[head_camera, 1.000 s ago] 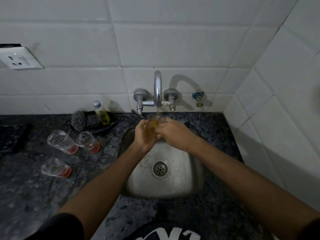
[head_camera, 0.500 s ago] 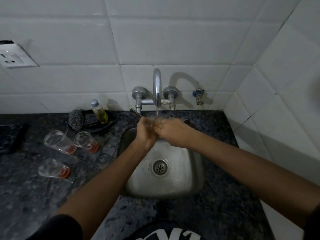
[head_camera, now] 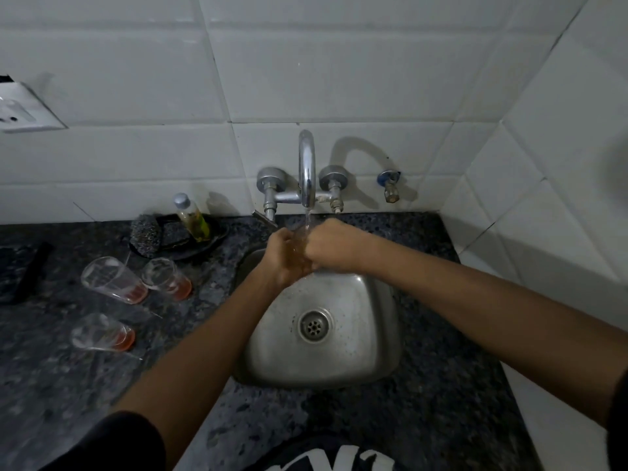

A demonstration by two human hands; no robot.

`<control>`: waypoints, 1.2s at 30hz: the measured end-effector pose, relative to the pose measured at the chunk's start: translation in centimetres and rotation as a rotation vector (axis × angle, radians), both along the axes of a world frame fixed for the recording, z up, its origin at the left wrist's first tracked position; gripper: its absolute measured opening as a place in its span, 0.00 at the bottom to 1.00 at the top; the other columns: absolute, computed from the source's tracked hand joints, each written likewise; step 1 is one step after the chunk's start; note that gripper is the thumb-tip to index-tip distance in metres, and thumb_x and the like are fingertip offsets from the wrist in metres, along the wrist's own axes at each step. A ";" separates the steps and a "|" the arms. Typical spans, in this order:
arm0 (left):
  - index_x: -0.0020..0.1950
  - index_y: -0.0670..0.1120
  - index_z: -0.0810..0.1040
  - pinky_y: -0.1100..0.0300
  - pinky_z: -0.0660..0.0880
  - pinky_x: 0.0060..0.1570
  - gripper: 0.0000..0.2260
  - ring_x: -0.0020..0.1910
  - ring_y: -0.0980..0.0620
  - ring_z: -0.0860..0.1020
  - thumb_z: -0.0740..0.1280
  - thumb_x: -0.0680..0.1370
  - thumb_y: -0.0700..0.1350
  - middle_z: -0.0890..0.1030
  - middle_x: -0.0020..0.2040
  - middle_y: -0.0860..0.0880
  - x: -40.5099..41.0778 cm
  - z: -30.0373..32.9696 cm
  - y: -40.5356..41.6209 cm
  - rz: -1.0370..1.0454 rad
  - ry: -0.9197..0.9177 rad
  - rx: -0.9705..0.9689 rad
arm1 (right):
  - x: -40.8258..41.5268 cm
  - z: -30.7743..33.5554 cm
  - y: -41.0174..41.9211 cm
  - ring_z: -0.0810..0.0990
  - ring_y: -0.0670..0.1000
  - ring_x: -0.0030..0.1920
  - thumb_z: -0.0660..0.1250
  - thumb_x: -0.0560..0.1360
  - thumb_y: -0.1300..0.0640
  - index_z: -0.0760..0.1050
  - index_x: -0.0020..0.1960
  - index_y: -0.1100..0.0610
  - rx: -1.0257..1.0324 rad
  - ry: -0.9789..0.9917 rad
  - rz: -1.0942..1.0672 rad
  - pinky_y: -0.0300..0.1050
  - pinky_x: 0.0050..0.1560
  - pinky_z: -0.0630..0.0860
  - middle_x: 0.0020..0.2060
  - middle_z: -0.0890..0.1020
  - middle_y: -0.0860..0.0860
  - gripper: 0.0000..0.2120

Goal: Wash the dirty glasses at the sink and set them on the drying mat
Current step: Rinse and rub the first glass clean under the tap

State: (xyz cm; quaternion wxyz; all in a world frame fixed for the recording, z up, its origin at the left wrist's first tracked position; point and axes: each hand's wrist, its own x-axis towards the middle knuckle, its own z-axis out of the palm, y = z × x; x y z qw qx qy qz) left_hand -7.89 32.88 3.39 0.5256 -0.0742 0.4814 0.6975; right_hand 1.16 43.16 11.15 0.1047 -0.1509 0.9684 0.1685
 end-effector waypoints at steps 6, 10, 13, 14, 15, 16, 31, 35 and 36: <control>0.28 0.42 0.82 0.64 0.74 0.28 0.30 0.25 0.53 0.77 0.51 0.85 0.42 0.78 0.27 0.48 0.7 0.4 0.2 0.008 0.069 0.041 | 0.3 -1.0 -0.5 0.82 0.55 0.54 0.66 0.82 0.47 0.81 0.59 0.57 -0.087 0.052 -0.131 0.55 0.54 0.81 0.57 0.81 0.55 0.15; 0.40 0.42 0.84 0.58 0.78 0.32 0.24 0.32 0.48 0.81 0.52 0.84 0.46 0.82 0.35 0.45 0.5 0.3 -0.2 0.015 0.020 0.097 | 0.1 -0.9 0.5 0.83 0.54 0.47 0.70 0.80 0.52 0.81 0.52 0.56 -0.088 0.075 -0.034 0.51 0.46 0.80 0.49 0.83 0.54 0.08; 0.41 0.43 0.86 0.58 0.79 0.33 0.20 0.33 0.50 0.80 0.58 0.85 0.46 0.82 0.35 0.47 -0.2 0.7 -0.1 -0.123 0.091 0.011 | 0.4 -1.8 1.4 0.82 0.53 0.47 0.73 0.75 0.61 0.83 0.48 0.55 0.005 0.092 0.110 0.51 0.47 0.80 0.45 0.83 0.52 0.03; 0.41 0.43 0.86 0.58 0.79 0.34 0.21 0.35 0.50 0.80 0.57 0.85 0.45 0.82 0.36 0.46 -0.2 0.4 -0.1 -0.089 0.083 0.021 | 0.6 -1.7 0.8 0.82 0.53 0.51 0.72 0.78 0.58 0.83 0.52 0.55 0.033 0.066 0.053 0.51 0.50 0.80 0.49 0.83 0.53 0.04; 0.43 0.41 0.86 0.57 0.80 0.36 0.21 0.38 0.48 0.81 0.57 0.84 0.45 0.83 0.39 0.45 0.0 0.0 0.0 -0.032 0.056 0.069 | 0.7 -1.6 0.3 0.82 0.54 0.54 0.70 0.80 0.54 0.81 0.57 0.57 0.017 0.070 0.011 0.51 0.52 0.80 0.54 0.83 0.54 0.09; 0.48 0.39 0.85 0.56 0.81 0.41 0.19 0.44 0.47 0.82 0.56 0.83 0.45 0.83 0.43 0.43 0.2 -0.4 0.0 0.035 0.009 0.105 | 0.6 -1.6 0.0 0.82 0.55 0.55 0.68 0.82 0.50 0.79 0.60 0.59 -0.021 0.076 -0.029 0.52 0.52 0.79 0.56 0.82 0.56 0.14; 0.50 0.39 0.85 0.56 0.80 0.37 0.22 0.40 0.46 0.82 0.53 0.84 0.47 0.84 0.44 0.42 0.8 0.5 -0.2 -0.039 0.049 0.092 | 1.5 -1.6 1.6 0.79 0.51 0.58 0.68 0.81 0.54 0.81 0.57 0.53 -0.111 0.114 0.058 0.50 0.57 0.76 0.55 0.81 0.49 0.07; 0.41 0.41 0.85 0.58 0.77 0.35 0.22 0.35 0.49 0.81 0.54 0.84 0.45 0.82 0.37 0.45 0.3 1.0 0.1 -0.008 0.050 0.083 | 1.8 -1.4 1.0 0.80 0.51 0.55 0.71 0.79 0.54 0.81 0.56 0.54 -0.234 0.180 -0.032 0.49 0.55 0.77 0.54 0.83 0.50 0.07; 0.40 0.42 0.83 0.57 0.77 0.36 0.21 0.35 0.50 0.79 0.54 0.84 0.45 0.81 0.36 0.46 0.4 0.9 0.2 0.063 0.026 0.110 | 1.6 -0.9 0.7 0.81 0.52 0.53 0.71 0.79 0.50 0.81 0.54 0.56 -0.335 0.177 -0.089 0.50 0.54 0.79 0.53 0.83 0.52 0.09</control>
